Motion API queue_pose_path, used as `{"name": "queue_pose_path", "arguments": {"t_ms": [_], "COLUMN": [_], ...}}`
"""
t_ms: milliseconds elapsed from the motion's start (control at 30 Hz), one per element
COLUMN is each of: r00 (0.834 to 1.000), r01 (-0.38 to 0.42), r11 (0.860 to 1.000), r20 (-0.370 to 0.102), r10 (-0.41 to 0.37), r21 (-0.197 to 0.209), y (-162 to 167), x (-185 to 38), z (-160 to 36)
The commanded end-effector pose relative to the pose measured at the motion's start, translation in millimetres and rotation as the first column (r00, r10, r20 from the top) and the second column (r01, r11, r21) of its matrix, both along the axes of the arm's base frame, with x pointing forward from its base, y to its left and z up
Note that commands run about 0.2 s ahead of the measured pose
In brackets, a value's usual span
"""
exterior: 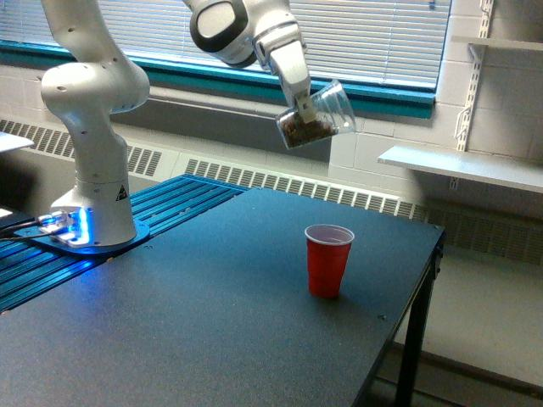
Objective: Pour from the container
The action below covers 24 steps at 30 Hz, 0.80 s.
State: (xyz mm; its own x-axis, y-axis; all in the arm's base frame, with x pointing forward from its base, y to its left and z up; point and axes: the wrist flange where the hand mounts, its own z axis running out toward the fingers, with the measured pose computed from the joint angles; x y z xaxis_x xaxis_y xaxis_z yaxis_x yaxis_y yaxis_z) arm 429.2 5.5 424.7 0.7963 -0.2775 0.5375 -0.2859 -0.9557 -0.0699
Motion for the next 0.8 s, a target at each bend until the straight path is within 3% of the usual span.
{"name": "queue_pose_path", "arguments": {"t_ms": [33, 800], "r00": [0.999, 0.989], "r01": [-0.017, 0.034], "r11": [1.000, 0.994], "r20": [-0.037, -0.138], "r10": [0.016, -0.048], "r21": [-0.018, -0.102], "y": [6, 7], "x": [-6, -7], "z": [-13.4, -42.6]}}
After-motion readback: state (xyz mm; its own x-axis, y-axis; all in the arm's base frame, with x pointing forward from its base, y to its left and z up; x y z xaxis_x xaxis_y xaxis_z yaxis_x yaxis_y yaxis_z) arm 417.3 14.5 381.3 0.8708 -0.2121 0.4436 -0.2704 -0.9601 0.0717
